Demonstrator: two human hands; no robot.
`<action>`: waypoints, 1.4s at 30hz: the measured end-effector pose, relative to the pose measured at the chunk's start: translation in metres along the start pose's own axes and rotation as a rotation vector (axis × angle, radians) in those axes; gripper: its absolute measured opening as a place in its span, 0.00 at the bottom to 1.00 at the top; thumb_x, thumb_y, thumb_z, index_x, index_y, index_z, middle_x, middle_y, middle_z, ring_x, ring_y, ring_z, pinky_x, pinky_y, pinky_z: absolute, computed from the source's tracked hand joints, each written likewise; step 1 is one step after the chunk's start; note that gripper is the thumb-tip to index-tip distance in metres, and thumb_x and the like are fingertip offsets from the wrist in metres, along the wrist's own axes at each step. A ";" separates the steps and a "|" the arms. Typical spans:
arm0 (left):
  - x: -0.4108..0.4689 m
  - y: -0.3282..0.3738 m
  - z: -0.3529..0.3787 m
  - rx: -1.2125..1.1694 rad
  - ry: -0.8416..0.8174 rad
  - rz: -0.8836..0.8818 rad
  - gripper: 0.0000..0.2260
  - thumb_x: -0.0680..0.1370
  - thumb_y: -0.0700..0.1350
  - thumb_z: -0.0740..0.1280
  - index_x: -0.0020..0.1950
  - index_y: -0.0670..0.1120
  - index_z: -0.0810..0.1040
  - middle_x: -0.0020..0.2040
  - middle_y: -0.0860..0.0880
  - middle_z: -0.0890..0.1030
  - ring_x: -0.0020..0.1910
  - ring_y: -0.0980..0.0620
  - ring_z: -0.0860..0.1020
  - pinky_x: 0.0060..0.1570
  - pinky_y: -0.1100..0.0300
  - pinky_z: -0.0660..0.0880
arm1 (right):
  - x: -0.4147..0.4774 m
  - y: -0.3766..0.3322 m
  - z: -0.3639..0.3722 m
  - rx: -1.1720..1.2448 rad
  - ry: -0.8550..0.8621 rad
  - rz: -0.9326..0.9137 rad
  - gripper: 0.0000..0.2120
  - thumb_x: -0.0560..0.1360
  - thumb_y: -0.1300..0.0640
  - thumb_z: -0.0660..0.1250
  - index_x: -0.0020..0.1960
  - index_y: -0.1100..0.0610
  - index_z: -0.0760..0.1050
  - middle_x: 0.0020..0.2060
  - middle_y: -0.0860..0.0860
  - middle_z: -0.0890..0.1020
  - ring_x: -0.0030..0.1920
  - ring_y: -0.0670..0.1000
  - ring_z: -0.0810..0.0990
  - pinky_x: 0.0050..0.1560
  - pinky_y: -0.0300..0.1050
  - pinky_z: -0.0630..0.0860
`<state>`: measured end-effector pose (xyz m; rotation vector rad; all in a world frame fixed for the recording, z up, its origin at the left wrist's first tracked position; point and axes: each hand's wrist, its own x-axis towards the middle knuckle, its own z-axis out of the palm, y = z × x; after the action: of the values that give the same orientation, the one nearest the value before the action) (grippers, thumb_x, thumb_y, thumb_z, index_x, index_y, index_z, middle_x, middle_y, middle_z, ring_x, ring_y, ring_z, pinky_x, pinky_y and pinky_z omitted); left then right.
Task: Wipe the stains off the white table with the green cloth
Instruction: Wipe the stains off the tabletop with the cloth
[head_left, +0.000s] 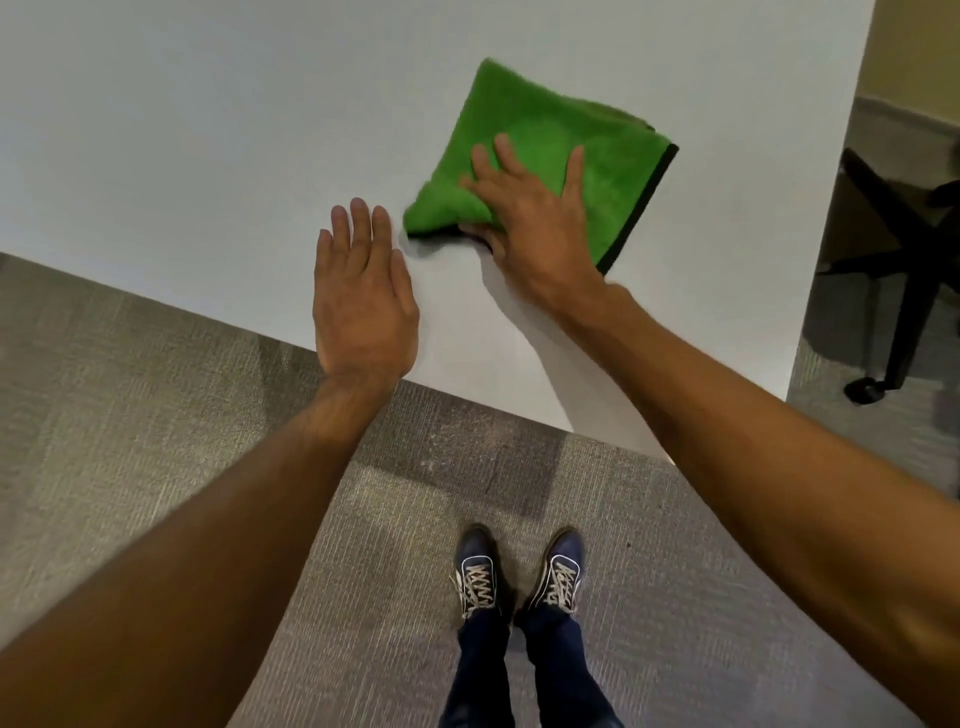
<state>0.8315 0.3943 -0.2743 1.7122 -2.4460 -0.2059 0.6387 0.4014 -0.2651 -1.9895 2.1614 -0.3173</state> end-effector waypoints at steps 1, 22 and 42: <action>0.000 0.000 -0.001 0.006 -0.005 0.008 0.24 0.86 0.47 0.43 0.80 0.40 0.56 0.81 0.41 0.56 0.81 0.45 0.51 0.80 0.49 0.49 | -0.022 -0.003 -0.001 0.013 -0.009 -0.071 0.25 0.81 0.45 0.65 0.75 0.51 0.71 0.78 0.48 0.69 0.81 0.53 0.61 0.74 0.80 0.44; 0.001 -0.005 0.003 0.025 -0.004 0.036 0.22 0.87 0.45 0.46 0.79 0.39 0.59 0.80 0.40 0.59 0.80 0.43 0.54 0.80 0.49 0.51 | -0.027 -0.011 0.008 -0.013 0.046 0.060 0.24 0.82 0.42 0.60 0.76 0.48 0.70 0.79 0.48 0.66 0.82 0.55 0.58 0.76 0.77 0.43; -0.001 -0.005 0.005 -0.021 0.002 0.013 0.22 0.87 0.47 0.44 0.80 0.40 0.56 0.81 0.43 0.56 0.81 0.47 0.51 0.80 0.51 0.48 | -0.043 0.060 -0.017 0.026 0.123 0.193 0.23 0.82 0.47 0.61 0.76 0.47 0.71 0.78 0.46 0.69 0.82 0.52 0.60 0.75 0.78 0.43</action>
<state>0.8352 0.3938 -0.2806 1.6872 -2.4440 -0.2273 0.5805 0.4492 -0.2654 -1.7723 2.3888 -0.4449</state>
